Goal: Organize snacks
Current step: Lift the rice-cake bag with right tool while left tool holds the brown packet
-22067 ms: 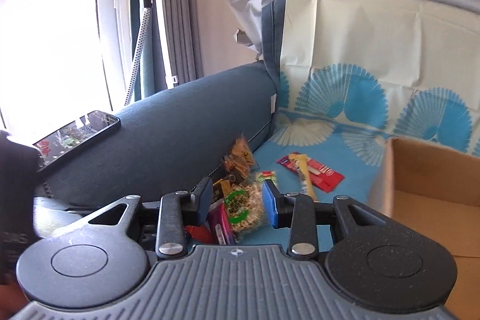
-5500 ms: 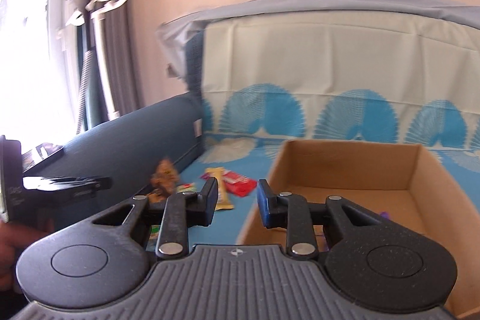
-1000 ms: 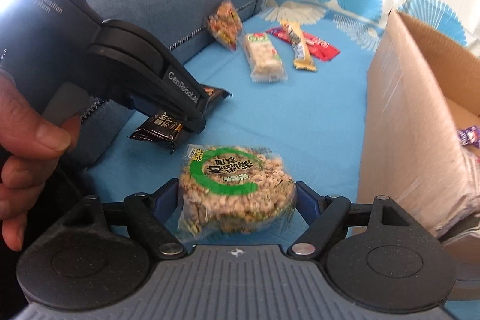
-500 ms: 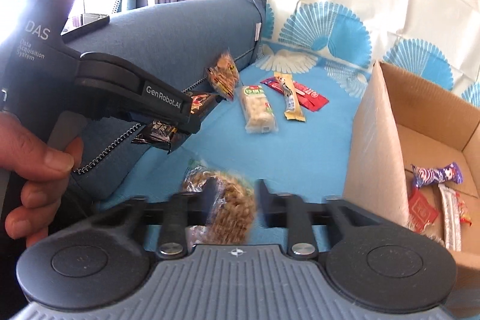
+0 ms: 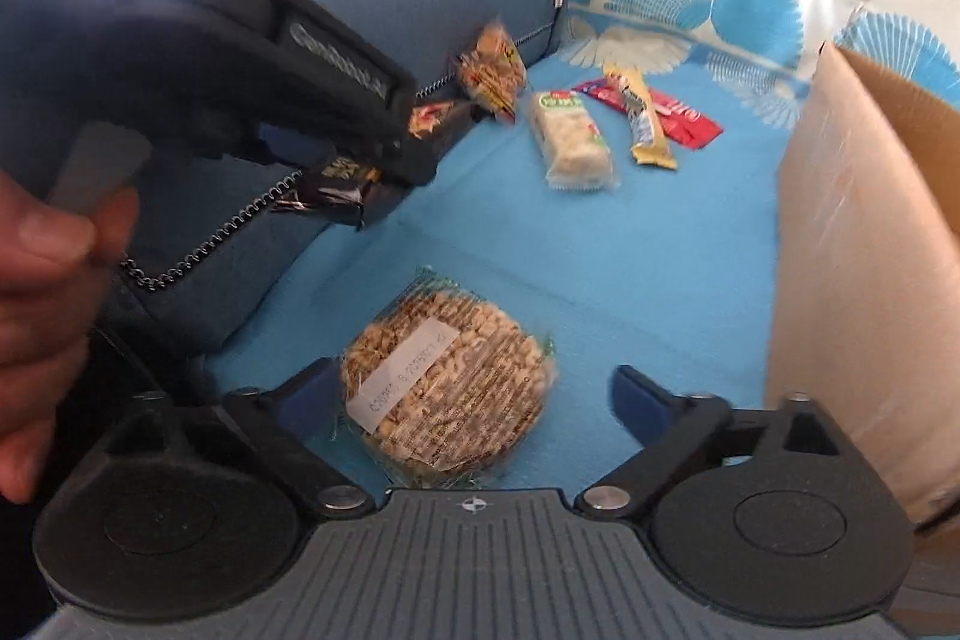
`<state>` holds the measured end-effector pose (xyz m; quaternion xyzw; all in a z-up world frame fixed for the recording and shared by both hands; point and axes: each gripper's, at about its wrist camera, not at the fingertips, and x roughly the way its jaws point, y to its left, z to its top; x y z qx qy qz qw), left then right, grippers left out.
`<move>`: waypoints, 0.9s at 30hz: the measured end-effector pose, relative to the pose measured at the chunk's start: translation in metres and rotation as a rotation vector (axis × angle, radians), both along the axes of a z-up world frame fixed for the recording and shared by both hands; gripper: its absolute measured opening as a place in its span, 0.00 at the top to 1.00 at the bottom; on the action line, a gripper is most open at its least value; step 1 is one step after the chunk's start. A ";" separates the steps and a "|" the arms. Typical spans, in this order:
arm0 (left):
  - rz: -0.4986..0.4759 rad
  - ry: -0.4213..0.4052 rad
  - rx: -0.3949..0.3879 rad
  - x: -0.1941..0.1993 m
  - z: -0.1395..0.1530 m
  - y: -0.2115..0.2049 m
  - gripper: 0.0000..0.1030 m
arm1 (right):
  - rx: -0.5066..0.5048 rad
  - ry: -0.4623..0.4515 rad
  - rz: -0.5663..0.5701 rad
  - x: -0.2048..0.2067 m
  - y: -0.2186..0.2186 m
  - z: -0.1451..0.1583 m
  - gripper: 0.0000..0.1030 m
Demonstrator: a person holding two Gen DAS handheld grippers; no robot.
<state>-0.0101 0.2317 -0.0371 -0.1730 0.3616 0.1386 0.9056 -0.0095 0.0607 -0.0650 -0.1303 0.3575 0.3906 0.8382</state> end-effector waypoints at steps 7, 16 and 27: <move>-0.004 0.006 0.009 0.002 0.000 -0.002 0.59 | -0.057 0.022 0.034 0.001 0.006 -0.014 0.26; -0.002 -0.017 -0.020 0.000 -0.002 0.003 0.59 | 0.024 -0.058 -0.008 -0.011 -0.031 0.019 0.31; -0.032 -0.027 -0.068 -0.003 0.000 0.008 0.59 | -0.103 -0.062 0.015 -0.028 -0.024 0.002 0.11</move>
